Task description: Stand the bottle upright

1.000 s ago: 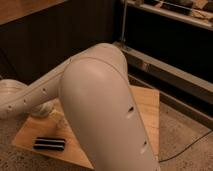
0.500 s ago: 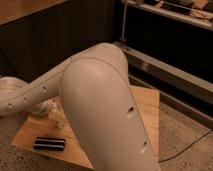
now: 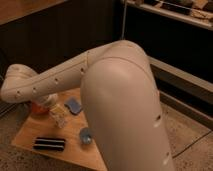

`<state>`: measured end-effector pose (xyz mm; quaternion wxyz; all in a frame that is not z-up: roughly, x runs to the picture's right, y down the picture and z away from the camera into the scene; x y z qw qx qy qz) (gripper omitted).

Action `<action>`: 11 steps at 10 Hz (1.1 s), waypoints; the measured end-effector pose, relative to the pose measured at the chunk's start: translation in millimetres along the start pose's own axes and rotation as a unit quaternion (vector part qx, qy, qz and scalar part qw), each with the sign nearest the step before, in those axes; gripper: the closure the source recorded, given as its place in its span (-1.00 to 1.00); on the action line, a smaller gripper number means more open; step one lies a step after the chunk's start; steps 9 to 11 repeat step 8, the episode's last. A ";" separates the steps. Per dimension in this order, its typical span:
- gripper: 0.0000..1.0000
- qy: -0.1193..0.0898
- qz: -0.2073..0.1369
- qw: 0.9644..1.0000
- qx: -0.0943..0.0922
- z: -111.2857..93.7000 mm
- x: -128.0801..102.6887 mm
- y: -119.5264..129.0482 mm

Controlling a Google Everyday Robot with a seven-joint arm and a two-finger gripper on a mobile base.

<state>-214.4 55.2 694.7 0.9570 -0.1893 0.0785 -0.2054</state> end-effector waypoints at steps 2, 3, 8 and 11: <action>-0.60 -0.016 0.042 0.999 -0.004 6.2 27.3 -5.0; -0.60 -0.019 0.051 0.998 -0.007 10.3 33.4 -5.0; -0.60 -0.090 0.127 0.987 -0.044 39.4 49.4 -8.4; -0.60 -0.090 0.127 0.987 -0.044 39.4 49.4 -8.4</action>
